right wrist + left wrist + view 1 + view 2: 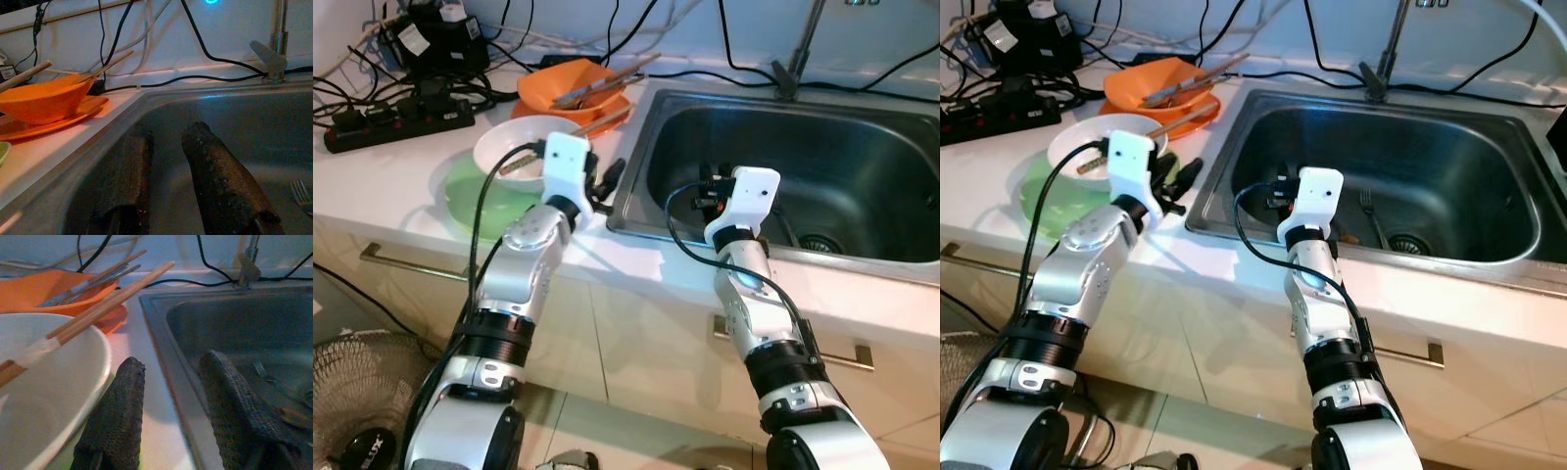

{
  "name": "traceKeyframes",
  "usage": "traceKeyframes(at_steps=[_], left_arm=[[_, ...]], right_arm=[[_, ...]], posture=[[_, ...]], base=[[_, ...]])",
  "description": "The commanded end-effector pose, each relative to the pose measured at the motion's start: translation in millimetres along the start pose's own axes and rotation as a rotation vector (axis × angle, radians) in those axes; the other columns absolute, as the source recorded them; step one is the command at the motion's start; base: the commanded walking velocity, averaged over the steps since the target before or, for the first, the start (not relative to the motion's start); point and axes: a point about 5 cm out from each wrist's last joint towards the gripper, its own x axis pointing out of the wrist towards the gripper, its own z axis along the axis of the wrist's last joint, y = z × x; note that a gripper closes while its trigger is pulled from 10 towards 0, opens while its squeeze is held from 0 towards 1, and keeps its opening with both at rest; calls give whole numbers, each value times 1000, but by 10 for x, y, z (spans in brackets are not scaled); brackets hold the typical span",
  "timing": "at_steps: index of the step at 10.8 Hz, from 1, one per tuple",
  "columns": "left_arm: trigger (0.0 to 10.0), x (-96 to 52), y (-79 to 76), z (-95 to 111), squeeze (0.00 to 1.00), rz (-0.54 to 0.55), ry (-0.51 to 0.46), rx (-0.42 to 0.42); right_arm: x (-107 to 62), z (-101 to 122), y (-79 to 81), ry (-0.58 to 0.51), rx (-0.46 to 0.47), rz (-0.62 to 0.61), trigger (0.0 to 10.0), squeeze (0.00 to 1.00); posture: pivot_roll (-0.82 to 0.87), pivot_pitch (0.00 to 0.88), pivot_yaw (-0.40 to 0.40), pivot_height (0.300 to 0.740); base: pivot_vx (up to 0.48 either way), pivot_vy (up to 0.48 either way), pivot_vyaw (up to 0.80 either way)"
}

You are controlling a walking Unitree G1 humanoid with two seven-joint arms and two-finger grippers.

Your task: Kitchen organization

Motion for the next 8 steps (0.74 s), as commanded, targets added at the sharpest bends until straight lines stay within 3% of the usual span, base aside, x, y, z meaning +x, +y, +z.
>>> traceKeyframes(at_steps=[1,4,8], left_arm=[[10000,17,26,56,0,12,-19,11],[10000,-68,143,12,0,60,-9,12],[10000,-299,272,62,0,125,-19,16]], right_arm=[[1,-19,-2,10,-3,-3,10000,0],[3,-26,3,15,-3,0,10000,0],[11,-31,-2,21,-5,4,10000,0]], posture=[[52,8,67,740],[64,18,61,740],[83,34,49,740]], base=[[0,0,0],[0,0,0],[0,0,0]])
